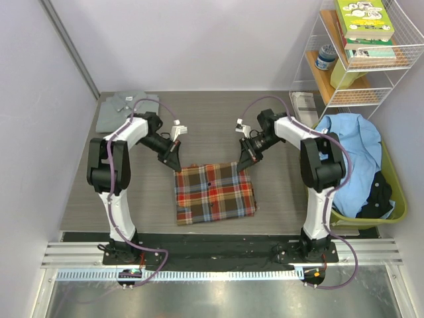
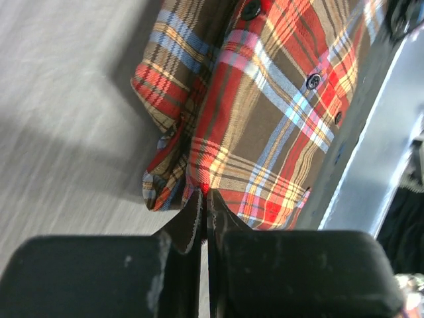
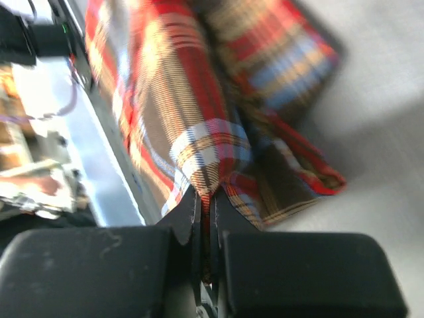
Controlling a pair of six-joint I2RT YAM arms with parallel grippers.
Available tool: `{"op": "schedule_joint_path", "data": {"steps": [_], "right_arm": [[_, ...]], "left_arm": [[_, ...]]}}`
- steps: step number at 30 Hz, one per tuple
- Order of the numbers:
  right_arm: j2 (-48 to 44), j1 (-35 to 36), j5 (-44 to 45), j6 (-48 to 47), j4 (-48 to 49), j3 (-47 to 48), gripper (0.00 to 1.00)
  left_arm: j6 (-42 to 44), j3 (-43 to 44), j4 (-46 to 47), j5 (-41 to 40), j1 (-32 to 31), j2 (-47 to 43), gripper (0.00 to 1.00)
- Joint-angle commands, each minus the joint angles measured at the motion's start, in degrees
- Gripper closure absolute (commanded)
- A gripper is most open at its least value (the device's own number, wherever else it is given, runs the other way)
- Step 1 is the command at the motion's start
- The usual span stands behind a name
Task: Fold and stack the long sleeve shirts
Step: Fold the shirt
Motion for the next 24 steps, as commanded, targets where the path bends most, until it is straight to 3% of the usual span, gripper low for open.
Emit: {"op": "schedule_joint_path", "data": {"steps": [1, 3, 4, 5, 7, 8, 10, 16, 19, 22, 24], "right_arm": [[10.22, -1.20, -4.70, 5.59, 0.86, 5.97, 0.94], [12.07, -1.20, -3.03, 8.83, 2.78, 7.39, 0.84], [12.00, -1.28, -2.86, 9.28, 2.88, 8.61, 0.78], [11.65, -1.37, -2.77, 9.90, 2.97, 8.89, 0.63], [8.68, -2.33, -3.46, 11.57, 2.97, 8.72, 0.44], [7.44, -2.78, -4.25, 12.01, 2.97, 8.37, 0.25], [2.80, -4.44, -4.26, 13.24, 3.06, 6.53, 0.17], [-8.73, -9.01, -0.05, 15.70, 7.01, -5.24, 0.21], [-15.23, -9.99, 4.86, 17.89, 10.34, -12.62, 0.37], [-20.86, -9.90, 10.57, 19.40, 14.56, -19.40, 0.59], [-23.15, -9.99, 13.74, 19.57, 17.47, -23.08, 0.65]], "left_arm": [[-4.43, 2.04, 2.71, 2.38, 1.46, 4.41, 1.00], [-6.63, 1.25, 4.38, 1.50, 1.81, 4.94, 0.99], [-6.64, 1.25, 4.83, 1.59, 1.90, 4.08, 0.84], [-6.03, 1.34, 5.62, 2.20, 2.25, 3.20, 0.74], [-4.88, 1.77, 6.41, 5.52, 2.34, -1.44, 0.51], [-4.79, 1.69, 8.94, 6.41, 1.99, -3.12, 0.48], [-8.20, 2.56, 13.07, 6.51, -0.37, -7.25, 0.41], [-11.03, 9.50, 19.24, 0.89, -12.14, -6.23, 0.29], [-11.20, 14.69, 19.94, -0.52, -16.97, -1.22, 0.28], [-12.26, 17.24, 23.72, -1.40, -20.85, 2.57, 0.30], [-12.44, 19.34, 24.96, -2.19, -23.31, 5.80, 0.30]]}}
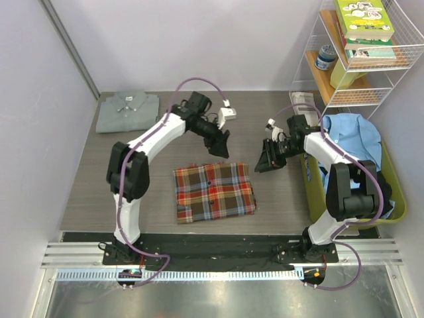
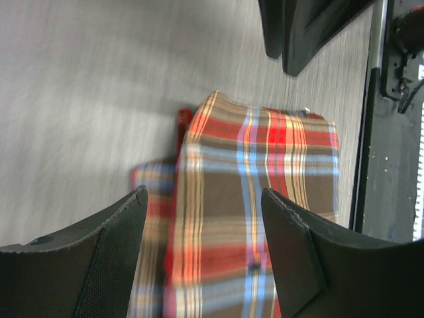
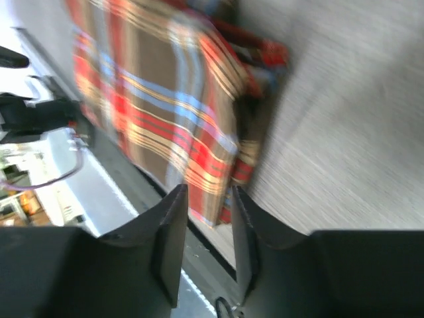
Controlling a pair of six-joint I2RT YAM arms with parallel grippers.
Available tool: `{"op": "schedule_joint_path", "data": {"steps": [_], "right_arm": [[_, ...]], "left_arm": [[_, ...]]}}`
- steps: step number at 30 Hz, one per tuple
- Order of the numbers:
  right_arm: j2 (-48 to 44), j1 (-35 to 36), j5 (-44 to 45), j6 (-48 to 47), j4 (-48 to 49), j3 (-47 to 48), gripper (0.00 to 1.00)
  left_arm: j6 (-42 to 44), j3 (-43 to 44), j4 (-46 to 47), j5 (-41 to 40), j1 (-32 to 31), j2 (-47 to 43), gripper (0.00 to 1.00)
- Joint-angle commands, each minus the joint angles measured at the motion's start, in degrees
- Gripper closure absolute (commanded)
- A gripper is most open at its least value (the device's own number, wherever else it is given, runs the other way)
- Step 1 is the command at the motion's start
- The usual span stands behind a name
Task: Fold and stack the long sleeve shirts
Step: Fold the shirt
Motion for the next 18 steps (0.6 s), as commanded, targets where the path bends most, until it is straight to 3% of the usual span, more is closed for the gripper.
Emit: {"op": "schedule_joint_path", "data": {"steps": [1, 7, 18], "right_arm": [[-4.36, 0.70, 10.42, 1.94, 6.85, -6.14, 0.66], [-2.79, 0.70, 11.68, 0.08, 6.76, -10.27, 0.67], [4.24, 1.49, 2.36, 1.58, 8.34, -12.56, 0.62]], "left_arm": [[-1.62, 4.31, 3.93, -2.43, -3.83, 6.89, 0.31], [-0.04, 9.24, 2.88, -4.80, -7.52, 13.49, 0.30], [-0.12, 10.04, 3.40, -3.76, -8.14, 16.13, 0.31]]}}
